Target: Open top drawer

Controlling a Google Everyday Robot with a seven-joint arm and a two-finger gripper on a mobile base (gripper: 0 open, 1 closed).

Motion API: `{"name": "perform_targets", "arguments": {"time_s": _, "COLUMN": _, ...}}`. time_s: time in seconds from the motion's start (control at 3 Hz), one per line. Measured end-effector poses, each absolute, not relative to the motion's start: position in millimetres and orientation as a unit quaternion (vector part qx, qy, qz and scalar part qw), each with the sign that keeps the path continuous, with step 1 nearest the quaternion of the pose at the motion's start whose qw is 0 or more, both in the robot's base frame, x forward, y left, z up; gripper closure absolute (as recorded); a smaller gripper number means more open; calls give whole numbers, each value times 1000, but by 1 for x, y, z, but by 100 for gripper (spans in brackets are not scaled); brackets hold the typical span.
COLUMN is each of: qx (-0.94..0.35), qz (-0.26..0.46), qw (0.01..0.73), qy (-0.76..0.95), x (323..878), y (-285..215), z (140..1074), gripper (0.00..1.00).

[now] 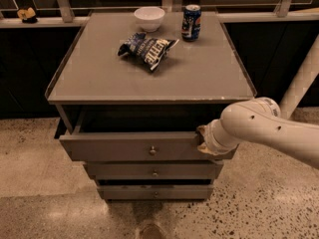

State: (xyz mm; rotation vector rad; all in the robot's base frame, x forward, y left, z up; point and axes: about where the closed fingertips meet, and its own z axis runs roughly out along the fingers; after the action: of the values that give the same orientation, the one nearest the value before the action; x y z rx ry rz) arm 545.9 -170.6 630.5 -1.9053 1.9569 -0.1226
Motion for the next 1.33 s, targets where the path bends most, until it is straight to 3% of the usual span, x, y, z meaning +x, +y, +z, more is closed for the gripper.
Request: {"name": "perform_targets", "arguments": {"time_s": 1.33, "qx": -692, "qz": -35, "qw": 208, "qy": 690, "x": 534, "y": -165, "z": 629, "gripper": 100}}
